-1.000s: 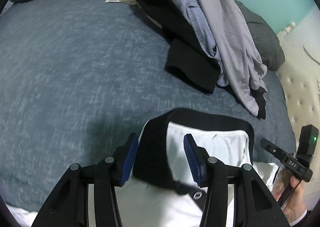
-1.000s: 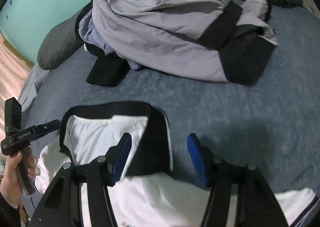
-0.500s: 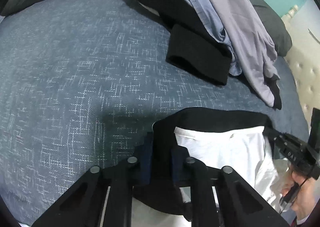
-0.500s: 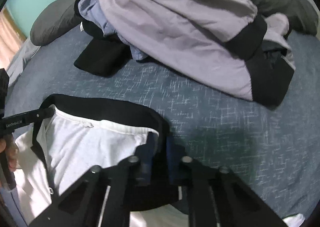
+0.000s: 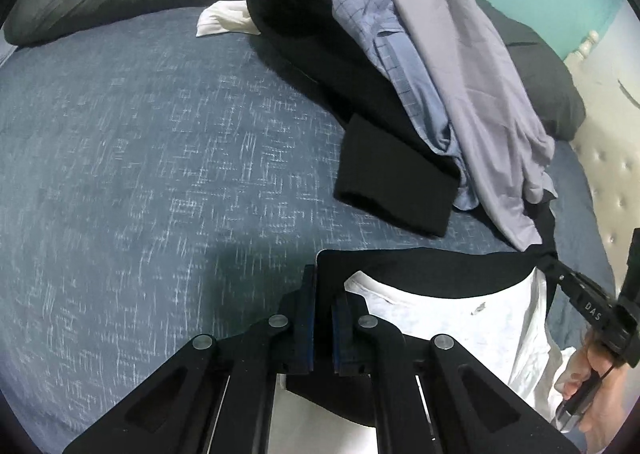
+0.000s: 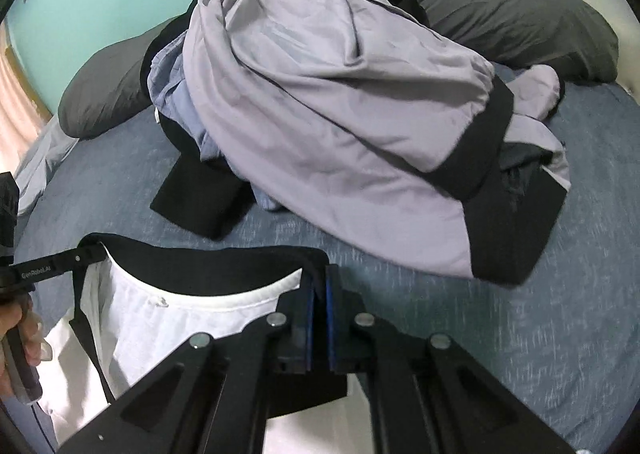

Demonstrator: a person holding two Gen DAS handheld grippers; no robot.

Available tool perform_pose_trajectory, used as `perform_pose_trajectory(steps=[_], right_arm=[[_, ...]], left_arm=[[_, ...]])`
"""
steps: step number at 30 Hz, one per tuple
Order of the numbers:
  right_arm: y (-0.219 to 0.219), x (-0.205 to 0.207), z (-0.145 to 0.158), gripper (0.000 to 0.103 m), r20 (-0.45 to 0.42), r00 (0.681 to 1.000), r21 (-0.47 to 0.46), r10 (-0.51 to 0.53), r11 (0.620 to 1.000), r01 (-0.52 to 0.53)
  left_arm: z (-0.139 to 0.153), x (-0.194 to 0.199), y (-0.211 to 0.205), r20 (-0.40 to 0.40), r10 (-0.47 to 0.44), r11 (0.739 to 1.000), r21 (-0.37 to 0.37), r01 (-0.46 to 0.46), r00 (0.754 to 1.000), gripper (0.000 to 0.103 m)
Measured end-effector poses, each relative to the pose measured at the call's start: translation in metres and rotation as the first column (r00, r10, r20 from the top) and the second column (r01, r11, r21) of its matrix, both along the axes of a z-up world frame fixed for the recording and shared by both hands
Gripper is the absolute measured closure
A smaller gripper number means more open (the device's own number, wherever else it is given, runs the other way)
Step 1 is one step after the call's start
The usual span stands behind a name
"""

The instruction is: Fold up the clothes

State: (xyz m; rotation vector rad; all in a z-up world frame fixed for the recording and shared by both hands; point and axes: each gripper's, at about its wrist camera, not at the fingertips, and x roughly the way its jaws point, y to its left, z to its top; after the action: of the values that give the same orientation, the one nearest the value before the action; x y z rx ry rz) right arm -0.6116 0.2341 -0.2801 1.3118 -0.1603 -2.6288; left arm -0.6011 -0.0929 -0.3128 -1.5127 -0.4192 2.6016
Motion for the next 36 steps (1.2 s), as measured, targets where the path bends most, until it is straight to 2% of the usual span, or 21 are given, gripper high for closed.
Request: perform_pose_trajectory(steps=[6, 11, 15, 16, 18, 19, 20, 22, 24, 28, 32, 36], right_arm=[[-0.007, -0.010, -0.027, 0.099, 0.072, 0.997, 0.032, -0.014, 0.999, 0.012], [-0.008, -0.012, -0.041, 0.098, 0.095, 0.995, 0.001, -0.008, 1.000, 0.008], [-0.004, -0.010, -0.040, 0.095, 0.091, 0.996, -0.037, -0.001, 0.999, 0.004], [-0.002, -0.009, -0.038, 0.093, 0.093, 0.996, -0.042, -0.008, 0.999, 0.012], [0.002, -0.005, -0.034, 0.079, 0.086, 0.996, -0.043, -0.021, 0.999, 0.025], [0.004, -0.003, -0.031, 0.069, 0.077, 0.997, -0.045, -0.026, 0.999, 0.030], [0.007, 0.001, -0.027, 0.066, 0.068, 0.997, -0.068, -0.021, 0.997, 0.025], [0.011, 0.006, -0.019, 0.063, 0.053, 0.998, -0.101, -0.016, 0.995, 0.021], [0.014, 0.011, -0.009, 0.057, 0.036, 0.999, -0.121, -0.018, 0.992, 0.022], [0.025, 0.021, 0.009, 0.057, 0.007, 1.000, -0.164, -0.028, 0.986, 0.029], [0.044, 0.038, 0.017, 0.057, 0.009, 0.999, -0.205, -0.037, 0.978, 0.038], [0.080, 0.071, 0.016, 0.057, 0.022, 0.999, -0.209, -0.046, 0.977, 0.050]], left_arm=[[-0.021, -0.008, 0.006, 0.039, 0.010, 0.999, -0.040, -0.009, 0.999, 0.098], [-0.027, -0.005, 0.010, 0.033, 0.009, 0.999, -0.054, -0.007, 0.999, 0.096], [-0.025, -0.001, 0.010, 0.024, 0.007, 0.998, -0.056, -0.005, 1.000, 0.093], [-0.023, 0.001, 0.010, 0.022, 0.010, 0.998, -0.058, -0.008, 1.000, 0.091], [-0.019, 0.005, 0.008, 0.021, 0.021, 0.999, -0.033, -0.020, 1.000, 0.084], [-0.017, 0.007, 0.007, 0.024, 0.025, 1.000, -0.016, -0.025, 0.999, 0.075], [-0.016, 0.009, 0.006, 0.029, 0.027, 1.000, -0.002, -0.027, 0.999, 0.060], [-0.013, 0.013, 0.004, 0.039, 0.029, 0.999, 0.020, -0.030, 0.999, 0.045], [-0.007, 0.018, 0.004, 0.029, 0.032, 0.999, 0.024, -0.032, 0.999, 0.045], [0.007, 0.028, -0.007, 0.008, 0.051, 0.998, 0.047, -0.051, 0.999, 0.045], [0.015, 0.053, -0.029, 0.006, 0.073, 0.997, 0.028, -0.073, 0.997, 0.045], [0.018, 0.088, -0.055, 0.019, 0.084, 0.996, -0.028, -0.083, 0.996, 0.045]])
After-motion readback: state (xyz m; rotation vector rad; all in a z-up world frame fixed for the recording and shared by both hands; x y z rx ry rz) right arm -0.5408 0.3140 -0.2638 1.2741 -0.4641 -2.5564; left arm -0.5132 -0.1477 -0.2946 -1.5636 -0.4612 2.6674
